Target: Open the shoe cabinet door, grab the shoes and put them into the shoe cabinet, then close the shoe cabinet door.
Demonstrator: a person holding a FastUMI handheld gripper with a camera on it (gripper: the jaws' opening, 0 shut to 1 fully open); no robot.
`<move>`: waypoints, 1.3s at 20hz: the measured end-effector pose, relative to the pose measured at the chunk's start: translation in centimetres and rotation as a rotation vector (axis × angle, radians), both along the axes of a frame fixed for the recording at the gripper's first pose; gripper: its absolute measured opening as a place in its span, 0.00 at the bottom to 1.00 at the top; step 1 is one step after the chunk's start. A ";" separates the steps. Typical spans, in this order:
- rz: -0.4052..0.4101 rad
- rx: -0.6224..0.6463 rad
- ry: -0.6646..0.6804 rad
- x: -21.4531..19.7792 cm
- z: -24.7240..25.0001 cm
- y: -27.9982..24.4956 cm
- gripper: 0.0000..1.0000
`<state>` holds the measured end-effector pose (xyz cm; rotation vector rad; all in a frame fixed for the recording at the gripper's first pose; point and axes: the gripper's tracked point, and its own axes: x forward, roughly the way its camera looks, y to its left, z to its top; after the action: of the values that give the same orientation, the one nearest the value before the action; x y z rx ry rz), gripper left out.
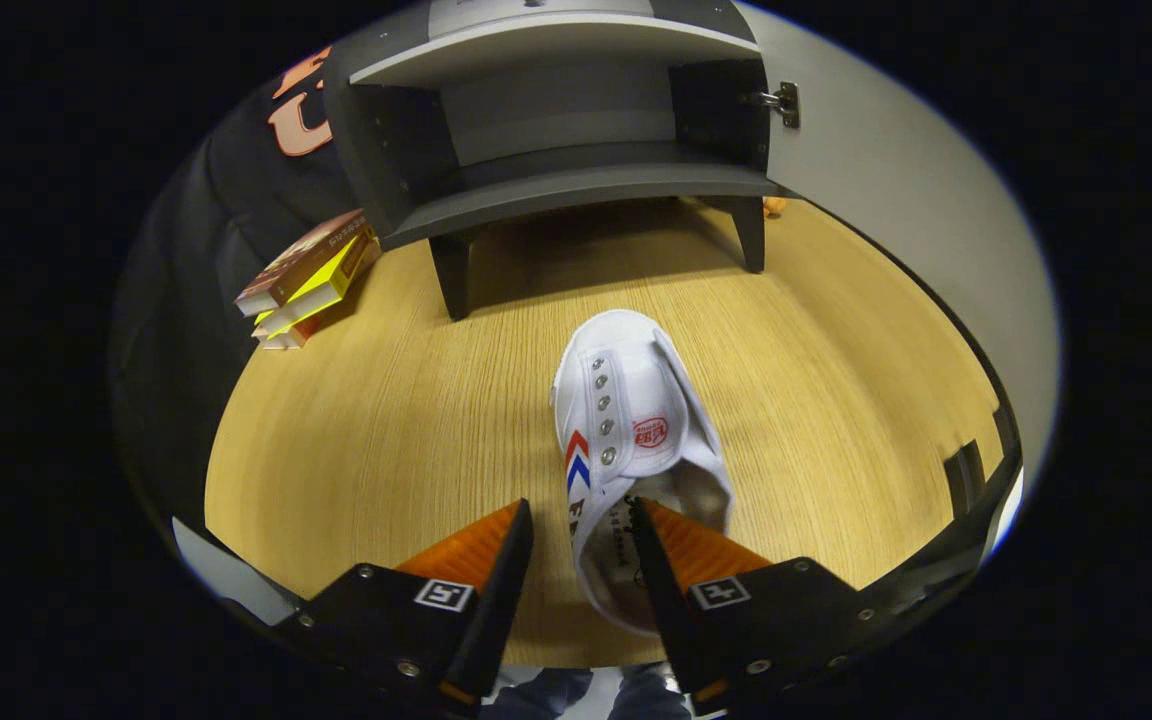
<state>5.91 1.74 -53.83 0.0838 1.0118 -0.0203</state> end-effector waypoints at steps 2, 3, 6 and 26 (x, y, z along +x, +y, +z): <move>-0.003 0.005 0.008 0.1 -0.3 0.1 0.44; -0.006 0.013 0.010 0.1 -0.3 0.2 0.32; 0.001 0.025 0.019 0.1 -0.3 0.2 0.04; 0.011 0.040 -0.153 4.0 10.2 0.3 0.00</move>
<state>9.86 2.07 -43.66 0.1148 0.8599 0.0164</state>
